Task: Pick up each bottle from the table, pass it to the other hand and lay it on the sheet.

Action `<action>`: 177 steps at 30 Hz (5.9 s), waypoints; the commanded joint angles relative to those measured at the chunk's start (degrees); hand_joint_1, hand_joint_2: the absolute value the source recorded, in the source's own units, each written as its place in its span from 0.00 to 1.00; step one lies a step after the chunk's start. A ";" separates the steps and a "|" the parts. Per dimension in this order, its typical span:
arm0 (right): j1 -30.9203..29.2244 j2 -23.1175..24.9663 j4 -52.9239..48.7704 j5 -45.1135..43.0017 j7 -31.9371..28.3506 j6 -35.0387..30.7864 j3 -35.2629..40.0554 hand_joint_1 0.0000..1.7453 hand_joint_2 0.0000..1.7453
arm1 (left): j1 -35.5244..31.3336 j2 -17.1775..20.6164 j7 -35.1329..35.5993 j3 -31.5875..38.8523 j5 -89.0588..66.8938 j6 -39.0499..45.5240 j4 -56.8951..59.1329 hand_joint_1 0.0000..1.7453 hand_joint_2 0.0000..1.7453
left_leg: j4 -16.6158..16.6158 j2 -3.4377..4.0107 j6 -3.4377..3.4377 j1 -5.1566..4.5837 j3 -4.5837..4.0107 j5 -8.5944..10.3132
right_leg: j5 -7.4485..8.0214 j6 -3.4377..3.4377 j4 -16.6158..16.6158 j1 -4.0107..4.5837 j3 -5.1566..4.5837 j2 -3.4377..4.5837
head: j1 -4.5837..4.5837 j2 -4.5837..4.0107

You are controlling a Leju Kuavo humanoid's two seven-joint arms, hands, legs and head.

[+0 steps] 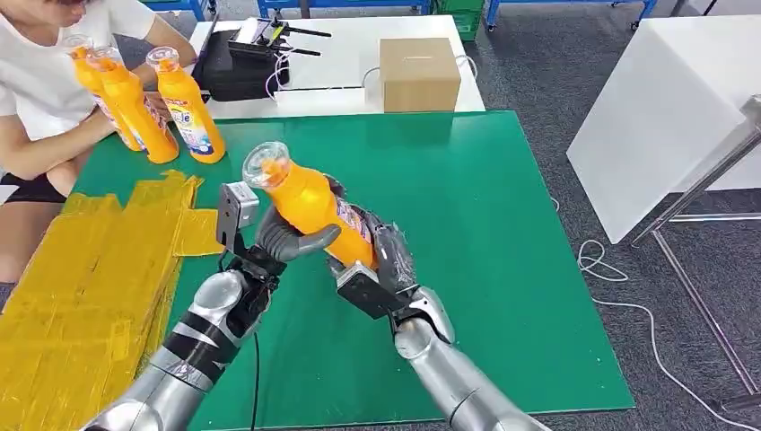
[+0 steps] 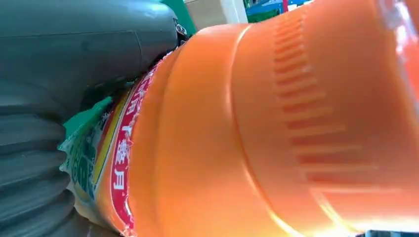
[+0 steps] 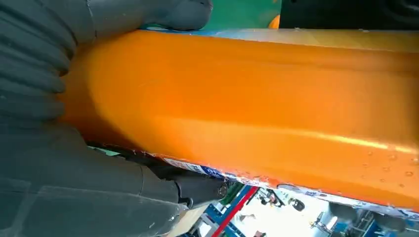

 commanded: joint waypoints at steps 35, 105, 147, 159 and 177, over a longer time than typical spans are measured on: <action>15.71 -13.76 -42.02 -16.64 0.58 16.06 -3.63 0.00 0.00 | -7.69 6.86 15.06 17.06 -96.69 47.80 19.75 1.00 1.00 | -0.05 -0.09 -0.06 0.05 0.11 -0.05 | -0.05 0.04 -0.07 0.05 0.16 -0.12 | 0.00 0.00; 24.79 -17.02 -45.27 -14.85 0.68 8.37 -5.47 0.00 0.00 | 14.71 1.41 7.48 24.61 -104.11 47.80 -39.08 0.00 1.00 | 0.24 -0.18 -0.13 0.15 -0.21 -0.16 | -0.19 0.06 0.13 0.15 -0.14 -0.21 | 0.02 0.00; 42.56 -21.84 -54.46 -18.08 8.65 9.86 -21.82 0.00 0.00 | 34.62 7.63 -2.55 12.30 -12.16 5.73 -21.37 0.00 1.00 | -0.18 -0.06 -0.03 0.02 0.04 -0.22 | -0.22 0.14 -0.18 0.01 0.09 -0.07 | 0.00 0.00; 43.00 -19.28 -54.00 -15.80 7.01 11.25 -24.63 0.00 0.00 | 35.44 8.91 -2.20 11.78 -14.15 3.85 -22.04 0.00 1.00 | -0.17 -0.07 -0.02 0.02 0.05 -0.22 | -0.23 0.15 -0.18 0.01 0.10 -0.09 | 0.00 0.00; 42.75 -18.13 -55.16 -13.93 4.29 12.25 -20.63 0.00 0.00 | 36.79 7.69 -3.34 13.65 -11.79 2.17 -21.94 0.00 1.00 | -0.12 0.02 -0.01 0.00 -0.07 -0.20 | -0.19 0.14 -0.11 -0.01 -0.01 0.00 | 0.00 0.00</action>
